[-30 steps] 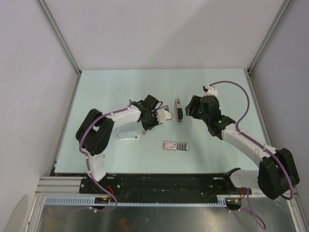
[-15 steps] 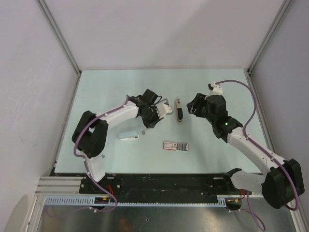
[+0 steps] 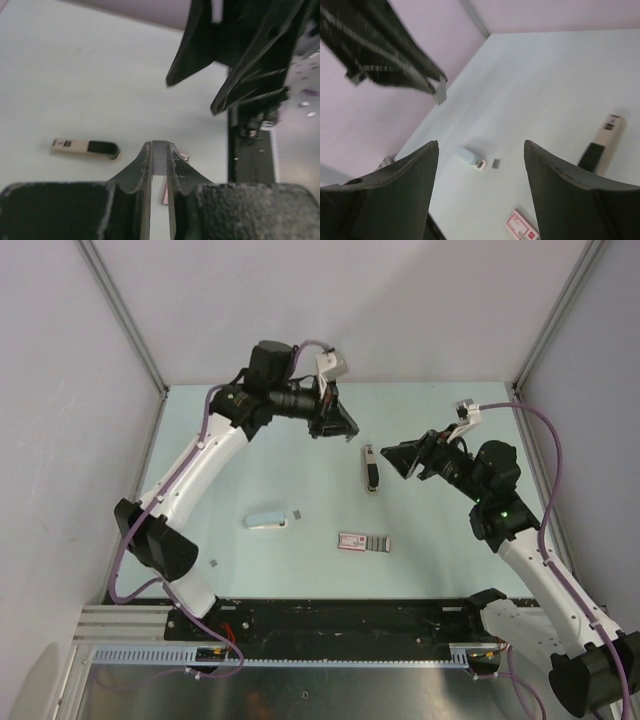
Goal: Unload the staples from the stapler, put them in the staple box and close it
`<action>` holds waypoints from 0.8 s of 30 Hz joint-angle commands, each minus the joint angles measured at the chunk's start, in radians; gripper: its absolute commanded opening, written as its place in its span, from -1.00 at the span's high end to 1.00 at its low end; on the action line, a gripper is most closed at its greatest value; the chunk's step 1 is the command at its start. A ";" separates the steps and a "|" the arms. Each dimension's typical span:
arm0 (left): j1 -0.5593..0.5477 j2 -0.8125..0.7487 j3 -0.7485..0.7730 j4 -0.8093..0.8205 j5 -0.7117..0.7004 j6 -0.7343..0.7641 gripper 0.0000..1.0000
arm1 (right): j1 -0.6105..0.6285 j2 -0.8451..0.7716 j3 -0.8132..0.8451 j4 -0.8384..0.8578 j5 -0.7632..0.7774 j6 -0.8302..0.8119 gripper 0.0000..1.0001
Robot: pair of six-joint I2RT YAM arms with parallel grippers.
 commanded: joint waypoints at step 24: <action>0.000 0.123 0.164 0.106 0.487 -0.476 0.81 | 0.093 0.128 0.111 0.279 -0.225 0.104 -0.27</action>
